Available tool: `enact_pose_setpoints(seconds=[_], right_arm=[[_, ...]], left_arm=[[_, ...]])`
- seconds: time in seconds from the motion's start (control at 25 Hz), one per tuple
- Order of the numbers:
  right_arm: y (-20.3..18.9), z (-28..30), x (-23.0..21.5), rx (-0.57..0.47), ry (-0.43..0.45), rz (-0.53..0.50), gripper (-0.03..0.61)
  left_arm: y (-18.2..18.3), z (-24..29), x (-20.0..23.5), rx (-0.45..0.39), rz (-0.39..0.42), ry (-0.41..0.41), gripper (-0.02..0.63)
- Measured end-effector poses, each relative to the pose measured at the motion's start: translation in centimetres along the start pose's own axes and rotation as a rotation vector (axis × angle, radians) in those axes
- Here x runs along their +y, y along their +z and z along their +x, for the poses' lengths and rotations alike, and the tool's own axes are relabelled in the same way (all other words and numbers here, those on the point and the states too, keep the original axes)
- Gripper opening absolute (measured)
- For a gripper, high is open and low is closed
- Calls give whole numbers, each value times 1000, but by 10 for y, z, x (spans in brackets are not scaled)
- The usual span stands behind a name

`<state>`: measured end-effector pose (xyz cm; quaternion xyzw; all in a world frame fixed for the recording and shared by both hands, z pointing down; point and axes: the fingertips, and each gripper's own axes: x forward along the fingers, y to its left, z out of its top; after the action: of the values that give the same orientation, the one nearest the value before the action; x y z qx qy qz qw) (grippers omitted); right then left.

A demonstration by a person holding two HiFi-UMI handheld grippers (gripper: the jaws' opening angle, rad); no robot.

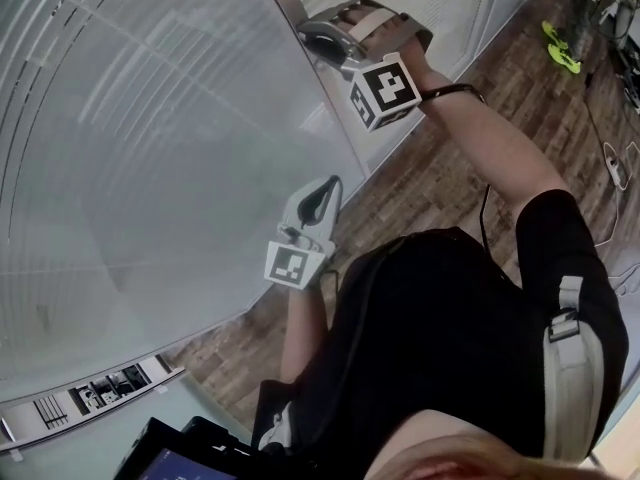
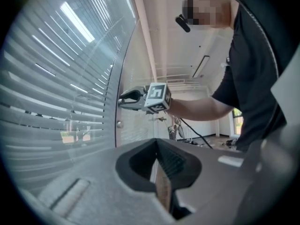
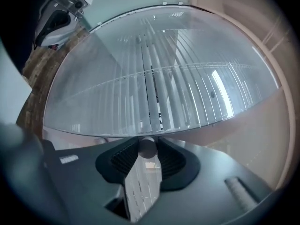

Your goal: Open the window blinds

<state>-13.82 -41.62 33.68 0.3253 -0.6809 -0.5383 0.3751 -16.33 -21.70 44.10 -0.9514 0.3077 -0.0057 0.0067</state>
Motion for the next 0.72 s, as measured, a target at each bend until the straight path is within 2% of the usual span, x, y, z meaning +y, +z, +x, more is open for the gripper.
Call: enact_pose_setpoints(seconds=[0.4, 0.72], right_arm=[[-4, -3, 1, 14, -4, 56, 130], [-5, -3, -6, -54, 20, 437, 130]], left_arm=[[-9, -18, 8, 21, -12, 7, 3], [-7, -25, 15, 16, -3, 16, 3]])
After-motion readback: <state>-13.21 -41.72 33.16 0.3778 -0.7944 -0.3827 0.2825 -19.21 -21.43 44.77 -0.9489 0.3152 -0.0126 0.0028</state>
